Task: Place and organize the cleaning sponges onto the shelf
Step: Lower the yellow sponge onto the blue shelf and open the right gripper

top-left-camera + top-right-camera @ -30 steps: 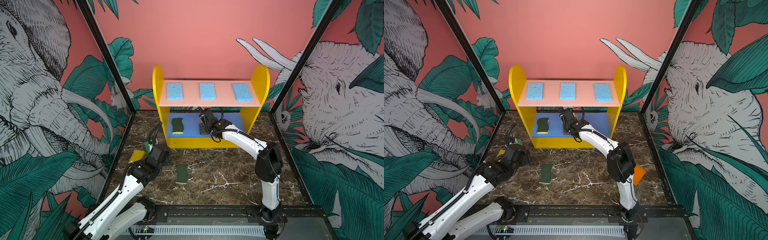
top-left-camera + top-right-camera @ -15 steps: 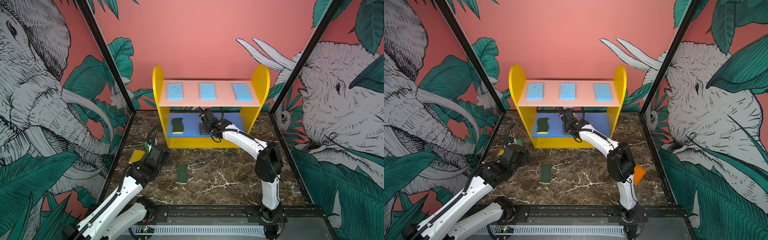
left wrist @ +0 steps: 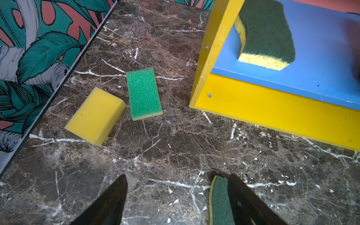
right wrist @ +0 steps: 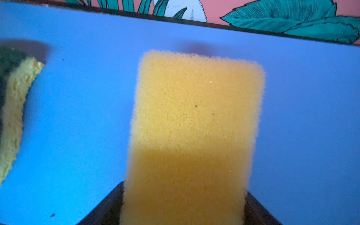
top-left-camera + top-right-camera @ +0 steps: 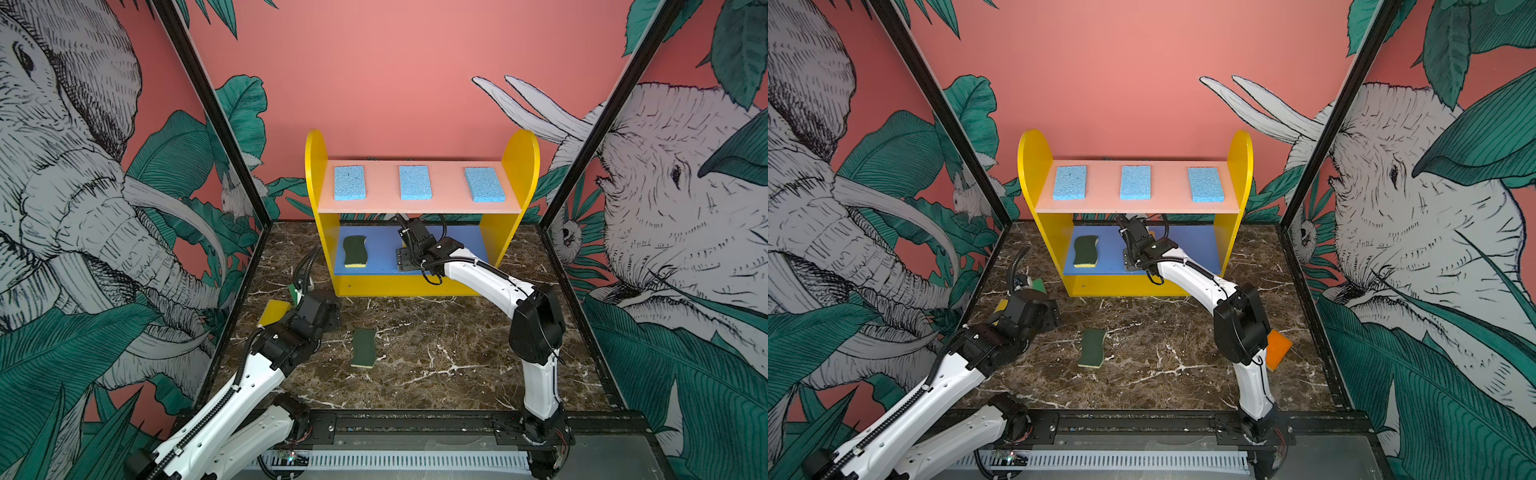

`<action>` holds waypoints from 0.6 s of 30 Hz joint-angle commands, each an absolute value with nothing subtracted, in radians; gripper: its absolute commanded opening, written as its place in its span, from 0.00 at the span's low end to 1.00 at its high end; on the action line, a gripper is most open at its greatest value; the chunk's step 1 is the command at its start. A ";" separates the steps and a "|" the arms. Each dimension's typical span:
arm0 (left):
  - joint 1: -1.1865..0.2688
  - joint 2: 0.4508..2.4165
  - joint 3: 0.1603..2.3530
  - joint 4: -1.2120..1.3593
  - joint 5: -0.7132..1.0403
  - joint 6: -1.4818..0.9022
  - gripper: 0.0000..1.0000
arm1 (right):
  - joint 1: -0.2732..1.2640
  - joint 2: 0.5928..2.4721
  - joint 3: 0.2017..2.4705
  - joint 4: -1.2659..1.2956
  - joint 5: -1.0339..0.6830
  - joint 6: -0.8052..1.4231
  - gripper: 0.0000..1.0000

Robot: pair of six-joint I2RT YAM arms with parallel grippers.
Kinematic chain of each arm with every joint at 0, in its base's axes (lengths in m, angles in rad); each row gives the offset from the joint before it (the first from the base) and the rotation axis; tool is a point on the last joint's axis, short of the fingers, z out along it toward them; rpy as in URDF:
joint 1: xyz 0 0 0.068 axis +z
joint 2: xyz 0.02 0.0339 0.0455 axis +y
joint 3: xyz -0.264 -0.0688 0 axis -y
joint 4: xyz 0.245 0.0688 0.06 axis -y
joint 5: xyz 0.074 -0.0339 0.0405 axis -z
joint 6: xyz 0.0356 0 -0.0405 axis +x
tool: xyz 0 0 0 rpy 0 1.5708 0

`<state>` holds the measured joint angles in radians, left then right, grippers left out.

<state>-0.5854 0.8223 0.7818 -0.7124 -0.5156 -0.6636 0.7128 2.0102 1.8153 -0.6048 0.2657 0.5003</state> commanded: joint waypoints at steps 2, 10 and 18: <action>-0.584 0.798 0.762 -0.744 -0.532 -0.693 0.82 | 0.709 2.011 1.819 -0.608 0.270 0.509 0.88; -0.584 0.760 0.753 -0.762 -0.534 -0.704 0.82 | 0.710 1.974 1.788 -0.590 0.249 0.530 0.88; -0.584 0.731 0.748 -0.778 -0.529 -0.715 0.82 | 0.712 1.908 1.721 -0.572 0.237 0.550 0.91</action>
